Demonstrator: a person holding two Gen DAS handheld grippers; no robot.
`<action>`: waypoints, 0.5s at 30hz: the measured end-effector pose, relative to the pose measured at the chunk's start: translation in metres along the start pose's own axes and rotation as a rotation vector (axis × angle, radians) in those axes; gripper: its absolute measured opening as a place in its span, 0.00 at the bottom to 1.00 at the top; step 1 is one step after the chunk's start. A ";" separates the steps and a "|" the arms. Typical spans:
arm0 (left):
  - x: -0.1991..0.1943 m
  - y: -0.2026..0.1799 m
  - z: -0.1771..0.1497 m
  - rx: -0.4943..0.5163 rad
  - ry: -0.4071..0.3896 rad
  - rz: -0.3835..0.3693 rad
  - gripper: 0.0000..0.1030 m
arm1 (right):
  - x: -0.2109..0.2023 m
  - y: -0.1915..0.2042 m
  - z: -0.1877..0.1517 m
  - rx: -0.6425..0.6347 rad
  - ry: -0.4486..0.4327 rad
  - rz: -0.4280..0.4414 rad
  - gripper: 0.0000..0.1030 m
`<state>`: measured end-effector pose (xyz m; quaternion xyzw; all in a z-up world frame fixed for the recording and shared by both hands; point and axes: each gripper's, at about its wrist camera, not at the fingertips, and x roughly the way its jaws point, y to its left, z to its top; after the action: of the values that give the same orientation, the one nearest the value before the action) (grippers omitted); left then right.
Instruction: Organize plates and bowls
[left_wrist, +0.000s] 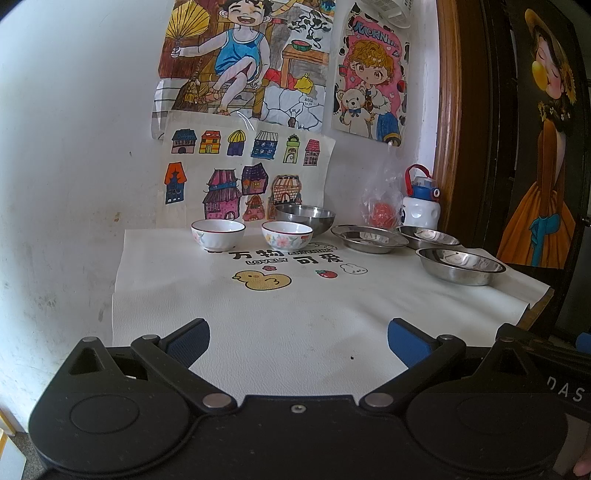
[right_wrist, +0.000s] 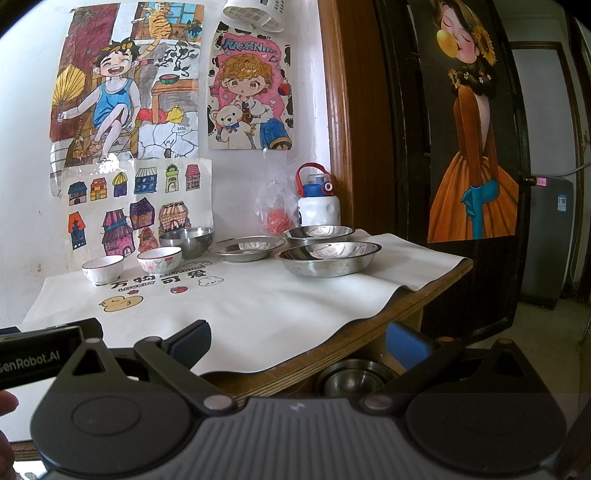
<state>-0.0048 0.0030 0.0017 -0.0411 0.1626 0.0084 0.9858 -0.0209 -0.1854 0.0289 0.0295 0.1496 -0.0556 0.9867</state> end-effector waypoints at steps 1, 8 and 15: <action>0.000 0.000 0.000 0.000 0.000 0.000 0.99 | 0.000 0.000 0.000 0.000 0.000 0.000 1.00; -0.001 0.001 -0.001 -0.003 -0.002 0.001 0.99 | 0.000 0.000 0.000 -0.001 0.000 0.000 1.00; -0.005 0.003 0.009 -0.003 -0.005 0.005 0.99 | 0.005 -0.007 -0.001 -0.002 0.001 0.001 1.00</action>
<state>-0.0066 0.0072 0.0113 -0.0420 0.1600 0.0113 0.9862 -0.0174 -0.1925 0.0267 0.0286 0.1504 -0.0549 0.9867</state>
